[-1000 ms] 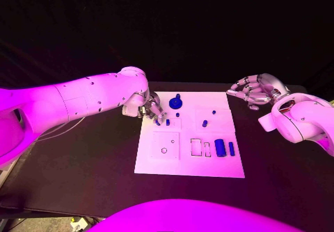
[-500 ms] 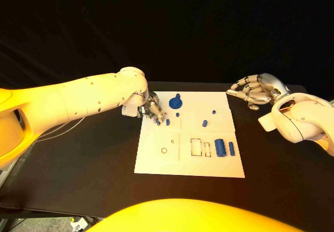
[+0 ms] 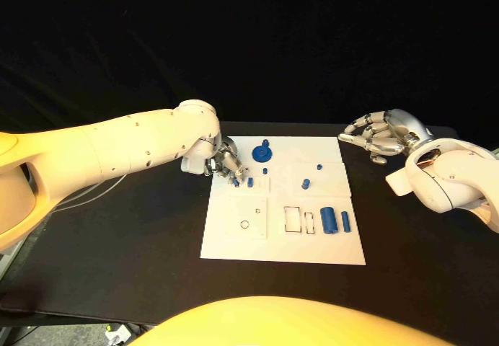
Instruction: Assemble the parts on the task board
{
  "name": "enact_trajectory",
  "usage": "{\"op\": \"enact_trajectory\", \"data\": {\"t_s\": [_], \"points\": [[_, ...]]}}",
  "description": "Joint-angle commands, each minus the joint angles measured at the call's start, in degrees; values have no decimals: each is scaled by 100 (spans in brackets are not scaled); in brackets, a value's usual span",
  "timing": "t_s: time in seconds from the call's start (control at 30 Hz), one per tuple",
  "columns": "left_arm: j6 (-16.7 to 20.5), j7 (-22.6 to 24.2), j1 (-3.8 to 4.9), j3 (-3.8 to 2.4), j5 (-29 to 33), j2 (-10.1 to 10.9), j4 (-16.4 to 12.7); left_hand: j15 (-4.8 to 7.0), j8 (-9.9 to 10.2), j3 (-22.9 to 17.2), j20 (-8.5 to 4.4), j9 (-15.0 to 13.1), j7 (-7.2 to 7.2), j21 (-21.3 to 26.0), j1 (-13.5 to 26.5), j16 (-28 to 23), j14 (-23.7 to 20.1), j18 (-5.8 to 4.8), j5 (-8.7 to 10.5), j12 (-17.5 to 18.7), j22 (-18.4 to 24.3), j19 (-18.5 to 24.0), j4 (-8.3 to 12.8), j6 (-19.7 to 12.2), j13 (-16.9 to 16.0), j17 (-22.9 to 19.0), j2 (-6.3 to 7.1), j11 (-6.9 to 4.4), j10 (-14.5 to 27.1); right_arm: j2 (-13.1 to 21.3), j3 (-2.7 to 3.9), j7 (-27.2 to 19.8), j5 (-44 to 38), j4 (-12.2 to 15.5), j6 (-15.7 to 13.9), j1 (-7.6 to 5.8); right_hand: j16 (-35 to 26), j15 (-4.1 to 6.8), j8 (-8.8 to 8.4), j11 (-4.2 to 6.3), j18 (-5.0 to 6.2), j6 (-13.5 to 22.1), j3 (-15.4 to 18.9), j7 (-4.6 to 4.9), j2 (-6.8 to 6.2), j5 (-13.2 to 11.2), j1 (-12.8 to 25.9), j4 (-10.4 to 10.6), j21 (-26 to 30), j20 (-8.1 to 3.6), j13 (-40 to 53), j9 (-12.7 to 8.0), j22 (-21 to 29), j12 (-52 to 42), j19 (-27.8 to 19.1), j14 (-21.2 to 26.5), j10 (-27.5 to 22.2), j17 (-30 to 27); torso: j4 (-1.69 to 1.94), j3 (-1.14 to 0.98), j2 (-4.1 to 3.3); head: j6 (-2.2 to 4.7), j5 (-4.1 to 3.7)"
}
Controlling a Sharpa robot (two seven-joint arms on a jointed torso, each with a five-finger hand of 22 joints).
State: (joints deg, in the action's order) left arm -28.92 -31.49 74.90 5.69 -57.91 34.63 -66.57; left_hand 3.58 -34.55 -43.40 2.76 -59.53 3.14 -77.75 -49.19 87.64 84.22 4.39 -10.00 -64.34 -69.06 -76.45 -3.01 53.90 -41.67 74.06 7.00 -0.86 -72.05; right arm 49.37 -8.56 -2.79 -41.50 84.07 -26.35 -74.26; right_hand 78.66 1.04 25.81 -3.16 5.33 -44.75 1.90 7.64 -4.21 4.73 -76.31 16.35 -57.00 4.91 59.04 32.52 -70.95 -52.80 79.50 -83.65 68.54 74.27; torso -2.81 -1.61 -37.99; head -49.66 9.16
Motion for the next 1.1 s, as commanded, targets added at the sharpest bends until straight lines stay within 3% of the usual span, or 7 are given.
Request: {"op": "enact_trajectory", "data": {"t_s": [0.03, 0.33, 0.53, 1.1], "points": [[-47, -9, -39, 24, 6, -14, -1, 53, 337, 46, -38, 35, -44, 114, -56, 26, 460, 69, -125, 22, 64, 55, -8, -8, 60, 1240, 11, -38, 16, -5, 1, -14, -3, 1, 16, 3, -61, 43, -80, 38, 90, -15, 195, -18, 200, -49, 35, 10, 135, -43, -39, 89, 27, 20, 20, -264, -55, 158, 1, 1, 1, -2, 1], [46, -2, -41, 24, 41, -16, 19, 54, 397, 28, -40, 70, -37, 134, -252, 10, 451, 73, -141, 36, 84, 67, 35, -47, 79, 1214, -84, -35, 36, -12, 1, -15, -3, -6, 21, 4, -61, 43, -80, 38, 90, -15, 195, -18, 200, -49, 35, 10, 135, -43, -39, 89, 27, 20, 20, -264, -55, 158, 3, 4, -1, -3, 1], [111, 9, -43, 24, 135, -15, 15, 32, 456, -503, -27, 85, 18, 145, -847, -13, 438, 74, -168, 76, 87, 68, 393, -123, 127, 1179, -418, -2, 67, -15, 1, -14, -3, -10, 24, 4, -61, 43, -80, 38, 90, -15, 195, -18, 200, -49, 35, 10, 135, -43, -39, 89, 27, 20, 20, -264, -55, 158, -1, 5, -4, 1, 4], [-234, 5, -45, 23, 298, -32, 23, 13, 405, -629, -9, 34, 34, 146, -943, -2, 444, 74, -112, 78, 83, 73, 481, -104, 127, 1200, -457, 15, 67, -26, 1, -14, -3, -16, 42, 7, -61, 43, -80, 38, 90, -15, 195, -18, 200, -49, 35, 10, 135, -43, -39, 89, 27, 20, 20, -264, -55, 158, -1, 1, 0, -7, 2]]}}
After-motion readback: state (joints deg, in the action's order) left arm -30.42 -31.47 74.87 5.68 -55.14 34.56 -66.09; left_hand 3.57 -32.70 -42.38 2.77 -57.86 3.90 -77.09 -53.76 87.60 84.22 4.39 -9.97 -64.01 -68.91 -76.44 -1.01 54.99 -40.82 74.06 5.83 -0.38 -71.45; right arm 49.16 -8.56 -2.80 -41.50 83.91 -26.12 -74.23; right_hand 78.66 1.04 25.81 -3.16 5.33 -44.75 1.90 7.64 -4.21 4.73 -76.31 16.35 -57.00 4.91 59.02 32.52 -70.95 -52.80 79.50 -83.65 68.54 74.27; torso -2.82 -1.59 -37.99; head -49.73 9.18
